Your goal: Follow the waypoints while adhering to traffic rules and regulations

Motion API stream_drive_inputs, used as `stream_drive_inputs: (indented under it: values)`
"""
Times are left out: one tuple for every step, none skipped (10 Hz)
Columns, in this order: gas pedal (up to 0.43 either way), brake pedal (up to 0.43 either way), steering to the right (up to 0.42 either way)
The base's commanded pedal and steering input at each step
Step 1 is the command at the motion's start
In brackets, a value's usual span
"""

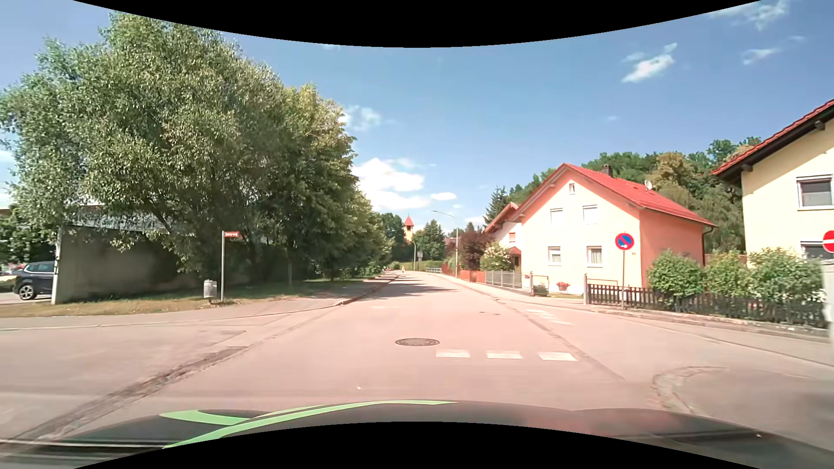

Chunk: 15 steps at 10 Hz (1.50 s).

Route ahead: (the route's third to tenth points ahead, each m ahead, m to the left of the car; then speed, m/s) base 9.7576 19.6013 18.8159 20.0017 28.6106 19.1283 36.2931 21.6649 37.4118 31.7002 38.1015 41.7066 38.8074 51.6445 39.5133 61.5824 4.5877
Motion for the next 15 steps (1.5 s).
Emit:
stream_drive_inputs:
  values:
    - [0.000, 0.030, -0.287]
    - [0.000, 0.006, -0.327]
    - [0.000, 0.000, -0.363]
    - [0.000, 0.000, -0.409]
    - [0.000, 0.000, -0.448]
    - [0.000, 0.000, -0.459]
    - [0.000, 0.000, -0.486]
    - [0.008, 0.000, -0.521]
    - [0.039, 0.000, -0.549]
    - [0.047, 0.000, -0.568]
    - [0.047, 0.000, -0.579]
    - [0.059, 0.000, -0.583]
    - [0.059, 0.000, -0.589]
    - [0.079, 0.000, -0.598]
    - [0.079, 0.000, -0.601]
